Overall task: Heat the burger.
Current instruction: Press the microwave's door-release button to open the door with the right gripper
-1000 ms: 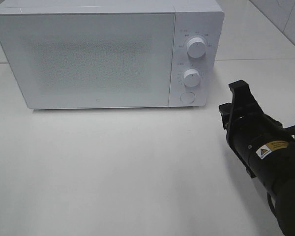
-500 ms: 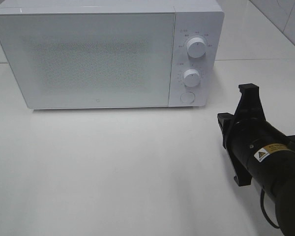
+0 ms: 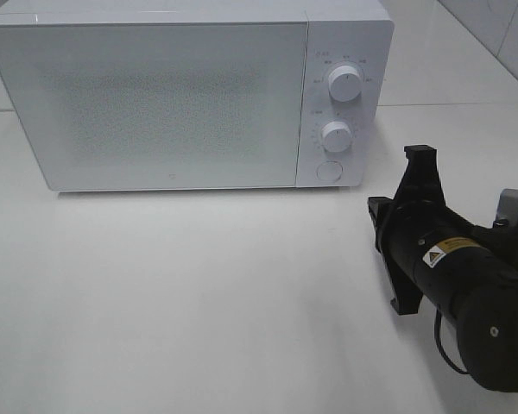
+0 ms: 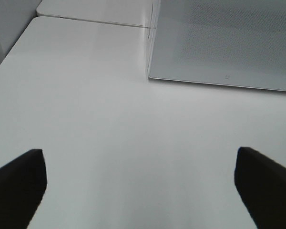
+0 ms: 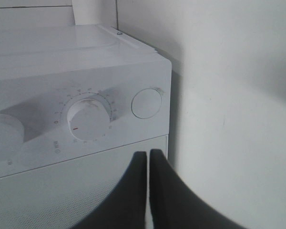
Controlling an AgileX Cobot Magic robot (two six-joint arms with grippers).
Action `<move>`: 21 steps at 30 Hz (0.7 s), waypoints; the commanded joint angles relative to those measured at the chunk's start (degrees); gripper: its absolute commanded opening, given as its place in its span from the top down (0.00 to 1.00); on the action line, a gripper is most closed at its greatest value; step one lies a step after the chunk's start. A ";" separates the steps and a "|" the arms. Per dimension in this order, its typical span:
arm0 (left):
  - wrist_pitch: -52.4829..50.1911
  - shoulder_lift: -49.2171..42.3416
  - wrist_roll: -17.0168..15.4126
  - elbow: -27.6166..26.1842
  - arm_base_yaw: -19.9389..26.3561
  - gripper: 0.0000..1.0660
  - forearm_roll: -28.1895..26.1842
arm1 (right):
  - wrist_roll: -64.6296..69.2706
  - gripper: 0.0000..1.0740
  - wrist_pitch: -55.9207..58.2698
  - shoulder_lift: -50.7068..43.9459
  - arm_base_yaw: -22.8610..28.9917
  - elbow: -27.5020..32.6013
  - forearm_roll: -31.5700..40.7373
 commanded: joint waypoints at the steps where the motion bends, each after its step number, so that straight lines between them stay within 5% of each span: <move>1: -0.11 -0.86 -0.11 0.23 0.29 0.06 -0.34 | 0.80 1.00 2.35 0.69 -1.03 -1.72 -2.58; 21: -0.11 -0.86 -0.11 0.23 0.29 0.06 -0.29 | 1.95 1.00 8.37 9.11 -9.40 -13.01 -10.54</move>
